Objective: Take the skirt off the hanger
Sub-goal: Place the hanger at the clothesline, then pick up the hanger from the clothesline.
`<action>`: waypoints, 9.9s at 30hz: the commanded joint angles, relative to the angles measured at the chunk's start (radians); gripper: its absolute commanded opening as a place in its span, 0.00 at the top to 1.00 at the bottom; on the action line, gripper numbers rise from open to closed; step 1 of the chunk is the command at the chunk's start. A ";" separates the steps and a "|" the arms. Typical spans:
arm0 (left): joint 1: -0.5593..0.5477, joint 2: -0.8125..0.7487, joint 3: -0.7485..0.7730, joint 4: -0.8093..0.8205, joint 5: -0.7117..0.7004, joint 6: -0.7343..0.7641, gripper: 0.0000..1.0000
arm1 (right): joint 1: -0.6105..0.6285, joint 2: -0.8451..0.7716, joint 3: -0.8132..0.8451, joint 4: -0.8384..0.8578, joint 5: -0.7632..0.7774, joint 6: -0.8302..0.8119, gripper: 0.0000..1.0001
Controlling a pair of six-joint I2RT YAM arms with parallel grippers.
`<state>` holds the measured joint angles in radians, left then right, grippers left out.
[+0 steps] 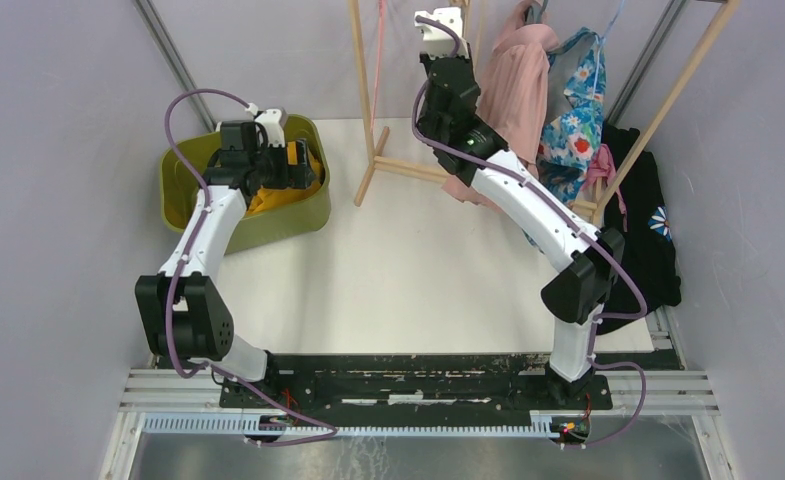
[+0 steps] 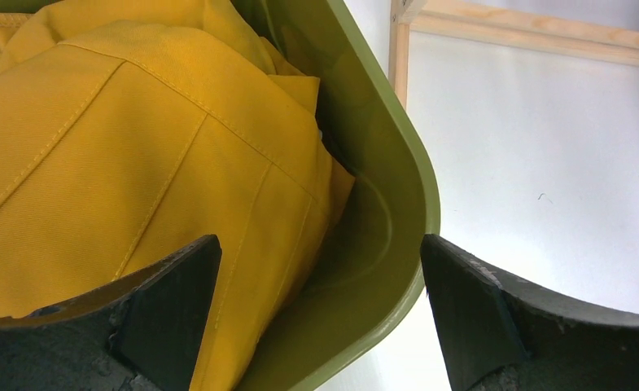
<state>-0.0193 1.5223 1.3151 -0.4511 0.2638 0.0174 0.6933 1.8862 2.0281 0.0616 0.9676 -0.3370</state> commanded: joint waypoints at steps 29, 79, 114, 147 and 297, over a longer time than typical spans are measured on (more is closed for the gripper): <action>-0.004 -0.072 0.016 0.037 0.043 0.028 0.01 | -0.118 0.263 0.308 0.023 -0.024 -0.045 0.99; -0.004 -0.088 -0.005 0.046 0.041 0.027 0.01 | -0.048 0.177 0.237 -0.044 -0.044 -0.014 0.50; -0.005 -0.125 -0.036 0.063 0.064 0.022 0.01 | -0.034 -0.297 -0.093 -0.053 0.154 -0.117 0.41; -0.006 -0.123 -0.054 0.055 0.081 0.027 0.01 | -0.288 -0.169 -0.011 -0.433 -0.152 0.217 0.42; -0.045 -0.085 -0.080 0.072 0.124 0.049 0.01 | -0.372 -0.214 0.024 -0.263 -0.272 0.120 0.99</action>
<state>-0.0597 1.4467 1.2125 -0.4137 0.3943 0.0261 0.3252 1.7527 2.0785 -0.4400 0.6685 -0.0818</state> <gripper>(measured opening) 0.991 0.179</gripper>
